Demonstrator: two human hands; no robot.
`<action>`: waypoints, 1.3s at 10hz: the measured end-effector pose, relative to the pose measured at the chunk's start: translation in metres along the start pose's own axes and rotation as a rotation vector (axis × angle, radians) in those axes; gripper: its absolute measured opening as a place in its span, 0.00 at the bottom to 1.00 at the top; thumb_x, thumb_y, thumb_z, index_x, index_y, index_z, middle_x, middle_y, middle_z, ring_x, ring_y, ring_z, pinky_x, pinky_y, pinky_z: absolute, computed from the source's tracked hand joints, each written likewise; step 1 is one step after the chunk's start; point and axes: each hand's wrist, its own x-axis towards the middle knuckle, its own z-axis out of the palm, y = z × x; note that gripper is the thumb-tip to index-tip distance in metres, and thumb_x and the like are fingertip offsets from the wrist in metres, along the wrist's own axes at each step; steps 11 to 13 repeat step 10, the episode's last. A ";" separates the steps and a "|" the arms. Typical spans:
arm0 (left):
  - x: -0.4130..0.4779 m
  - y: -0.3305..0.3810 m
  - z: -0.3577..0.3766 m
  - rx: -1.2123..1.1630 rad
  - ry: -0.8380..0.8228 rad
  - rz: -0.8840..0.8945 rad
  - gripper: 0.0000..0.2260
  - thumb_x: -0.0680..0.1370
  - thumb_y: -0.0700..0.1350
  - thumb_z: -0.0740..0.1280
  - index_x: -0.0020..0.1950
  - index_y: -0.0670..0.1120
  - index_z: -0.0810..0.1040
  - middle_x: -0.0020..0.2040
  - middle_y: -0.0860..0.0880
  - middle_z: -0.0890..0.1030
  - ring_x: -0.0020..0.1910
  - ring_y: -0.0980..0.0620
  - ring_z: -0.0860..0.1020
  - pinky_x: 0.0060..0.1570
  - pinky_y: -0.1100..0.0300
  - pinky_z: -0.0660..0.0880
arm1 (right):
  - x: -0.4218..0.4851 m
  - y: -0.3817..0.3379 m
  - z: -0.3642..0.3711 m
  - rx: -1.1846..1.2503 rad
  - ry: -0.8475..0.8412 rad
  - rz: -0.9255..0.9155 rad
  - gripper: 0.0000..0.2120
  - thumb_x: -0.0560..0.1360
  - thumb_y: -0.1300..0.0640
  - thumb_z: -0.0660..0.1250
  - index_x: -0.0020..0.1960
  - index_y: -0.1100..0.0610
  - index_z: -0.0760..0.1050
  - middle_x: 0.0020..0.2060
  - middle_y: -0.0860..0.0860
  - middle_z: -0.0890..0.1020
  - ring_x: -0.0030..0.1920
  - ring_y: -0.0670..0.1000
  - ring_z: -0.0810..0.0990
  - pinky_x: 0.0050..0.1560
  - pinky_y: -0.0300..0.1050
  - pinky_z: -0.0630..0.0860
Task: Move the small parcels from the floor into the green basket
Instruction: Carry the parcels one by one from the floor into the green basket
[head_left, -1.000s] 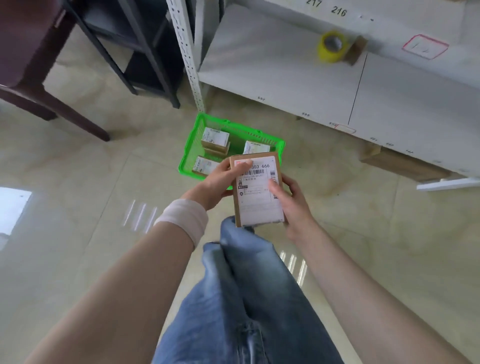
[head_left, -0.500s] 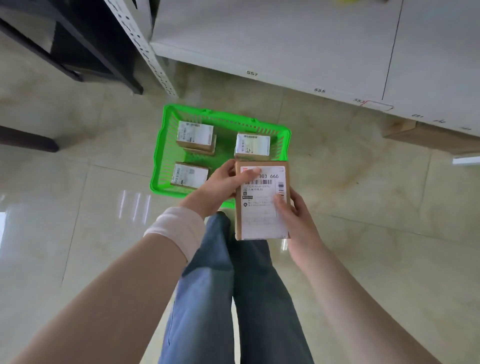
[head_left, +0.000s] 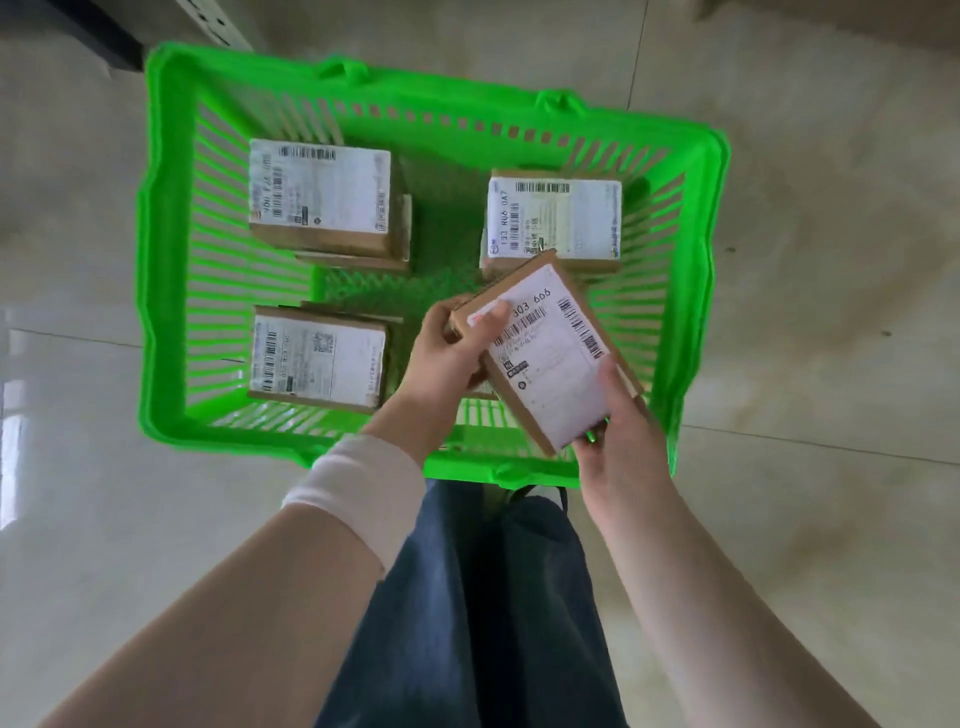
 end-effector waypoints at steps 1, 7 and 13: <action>-0.006 -0.021 0.000 0.086 0.112 -0.004 0.15 0.73 0.51 0.70 0.55 0.48 0.70 0.49 0.51 0.78 0.47 0.54 0.78 0.51 0.59 0.75 | 0.014 0.003 0.005 -0.151 0.095 -0.059 0.05 0.76 0.52 0.64 0.49 0.52 0.75 0.51 0.52 0.83 0.47 0.49 0.82 0.42 0.42 0.77; 0.045 -0.057 -0.014 0.719 0.042 -0.153 0.22 0.79 0.45 0.61 0.72 0.44 0.60 0.64 0.44 0.77 0.33 0.60 0.72 0.22 0.75 0.68 | 0.080 0.008 -0.005 -0.677 -0.044 -0.061 0.11 0.81 0.60 0.52 0.59 0.55 0.70 0.54 0.50 0.76 0.53 0.50 0.74 0.42 0.35 0.71; 0.010 -0.004 -0.003 0.536 0.386 -0.230 0.25 0.80 0.53 0.55 0.72 0.39 0.64 0.66 0.38 0.73 0.60 0.40 0.74 0.57 0.51 0.70 | 0.037 -0.021 -0.002 -0.860 0.008 -0.069 0.28 0.79 0.55 0.60 0.75 0.60 0.56 0.72 0.58 0.67 0.67 0.58 0.72 0.59 0.47 0.74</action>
